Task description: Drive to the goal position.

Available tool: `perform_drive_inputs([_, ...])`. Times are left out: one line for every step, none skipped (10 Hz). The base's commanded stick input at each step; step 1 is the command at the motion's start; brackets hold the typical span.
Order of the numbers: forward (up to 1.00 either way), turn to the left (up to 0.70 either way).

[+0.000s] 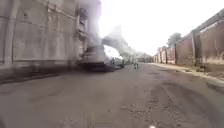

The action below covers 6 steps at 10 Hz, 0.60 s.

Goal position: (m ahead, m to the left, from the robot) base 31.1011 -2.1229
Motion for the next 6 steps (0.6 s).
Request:
perform_drive_inputs([1.0,0.0])
perform_drive_inputs([1.0,0.0])
perform_drive_inputs([1.0,0.0])
perform_drive_inputs([1.0,0.0])
perform_drive_inputs([1.0,0.0])
perform_drive_inputs([1.0,0.0])
